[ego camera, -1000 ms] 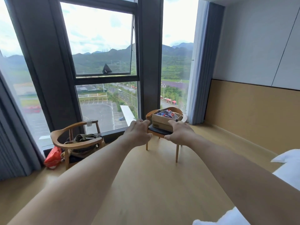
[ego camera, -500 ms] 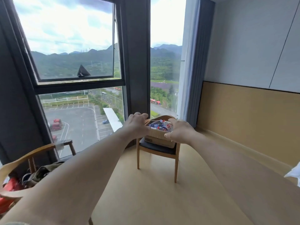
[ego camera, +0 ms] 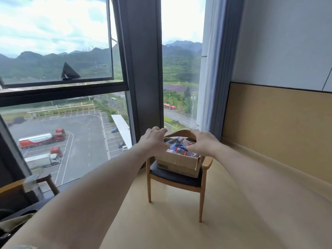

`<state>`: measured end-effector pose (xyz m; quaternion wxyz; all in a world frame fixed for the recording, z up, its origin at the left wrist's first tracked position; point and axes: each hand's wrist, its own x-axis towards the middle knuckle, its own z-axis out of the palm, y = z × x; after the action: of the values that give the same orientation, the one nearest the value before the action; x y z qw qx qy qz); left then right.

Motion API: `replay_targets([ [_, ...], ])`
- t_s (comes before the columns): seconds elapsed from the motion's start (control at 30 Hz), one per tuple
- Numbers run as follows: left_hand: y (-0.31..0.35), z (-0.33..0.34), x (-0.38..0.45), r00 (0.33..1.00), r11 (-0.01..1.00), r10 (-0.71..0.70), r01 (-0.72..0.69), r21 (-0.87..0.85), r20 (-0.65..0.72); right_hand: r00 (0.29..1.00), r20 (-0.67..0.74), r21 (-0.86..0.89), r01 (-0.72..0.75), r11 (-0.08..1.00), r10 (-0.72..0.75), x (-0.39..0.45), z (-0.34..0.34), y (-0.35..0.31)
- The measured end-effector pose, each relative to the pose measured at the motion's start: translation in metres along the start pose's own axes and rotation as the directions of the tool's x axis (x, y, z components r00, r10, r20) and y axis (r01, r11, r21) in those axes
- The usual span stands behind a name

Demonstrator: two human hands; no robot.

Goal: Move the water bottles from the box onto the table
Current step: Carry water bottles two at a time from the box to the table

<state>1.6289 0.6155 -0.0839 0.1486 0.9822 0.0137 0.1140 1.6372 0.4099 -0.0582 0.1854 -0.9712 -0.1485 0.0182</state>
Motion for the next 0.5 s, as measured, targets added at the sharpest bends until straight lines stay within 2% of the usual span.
replay_targets([
  [0.3, -0.023, 0.064, 0.194, 0.997, 0.998, -0.012, 0.017, -0.055, 0.082, 0.998, 0.058, 0.068, -0.023, 0.997, 0.019, 0.21, 0.0, 0.043],
  [0.5, -0.05, 0.115, 0.295, 0.986, 0.998, -0.002, 0.011, -0.057, 0.165, 0.992, 0.11, 0.022, -0.063, 0.998, 0.061, 0.318, 0.046, 0.067],
])
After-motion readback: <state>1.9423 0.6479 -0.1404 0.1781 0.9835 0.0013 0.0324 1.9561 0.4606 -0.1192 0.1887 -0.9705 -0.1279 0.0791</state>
